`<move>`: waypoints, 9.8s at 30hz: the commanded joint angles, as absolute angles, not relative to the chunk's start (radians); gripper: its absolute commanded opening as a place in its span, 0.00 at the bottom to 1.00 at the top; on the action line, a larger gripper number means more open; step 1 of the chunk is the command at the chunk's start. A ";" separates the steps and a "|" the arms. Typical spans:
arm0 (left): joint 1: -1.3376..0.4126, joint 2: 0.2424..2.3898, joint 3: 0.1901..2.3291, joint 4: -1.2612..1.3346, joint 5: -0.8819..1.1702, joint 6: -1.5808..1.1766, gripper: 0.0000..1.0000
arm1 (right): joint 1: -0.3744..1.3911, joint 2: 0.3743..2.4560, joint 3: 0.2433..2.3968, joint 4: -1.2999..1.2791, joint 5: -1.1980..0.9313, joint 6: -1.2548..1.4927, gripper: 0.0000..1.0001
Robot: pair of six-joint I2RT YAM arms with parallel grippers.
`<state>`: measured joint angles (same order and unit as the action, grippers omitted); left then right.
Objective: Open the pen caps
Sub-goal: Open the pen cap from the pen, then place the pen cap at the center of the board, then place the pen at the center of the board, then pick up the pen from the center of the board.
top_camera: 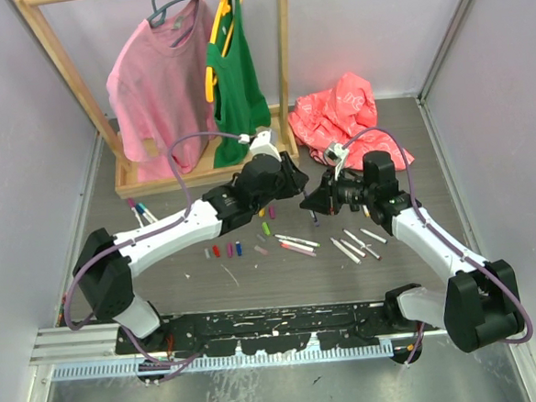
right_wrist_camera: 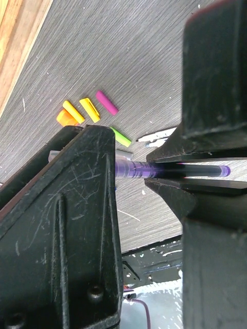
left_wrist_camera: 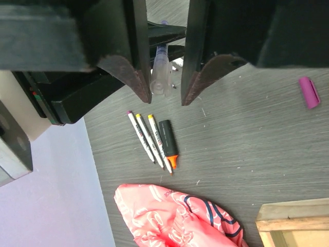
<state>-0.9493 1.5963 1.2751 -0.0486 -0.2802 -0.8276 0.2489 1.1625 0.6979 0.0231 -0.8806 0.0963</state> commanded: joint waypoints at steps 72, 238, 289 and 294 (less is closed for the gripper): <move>-0.844 1.552 1.189 0.245 -0.053 -0.908 0.00 | 0.269 1.185 0.773 0.001 -0.924 0.072 0.01; -0.806 2.123 1.774 -0.376 -0.061 -0.519 0.39 | -0.325 1.684 1.144 -0.604 -0.286 -0.462 0.33; -0.084 1.217 0.633 -0.156 -0.234 -0.582 0.69 | 0.016 1.260 1.069 -0.595 -0.804 -0.430 0.41; -0.063 1.359 0.735 -0.228 -0.255 -0.597 0.62 | 0.016 1.274 1.069 -0.598 -0.795 -0.430 0.41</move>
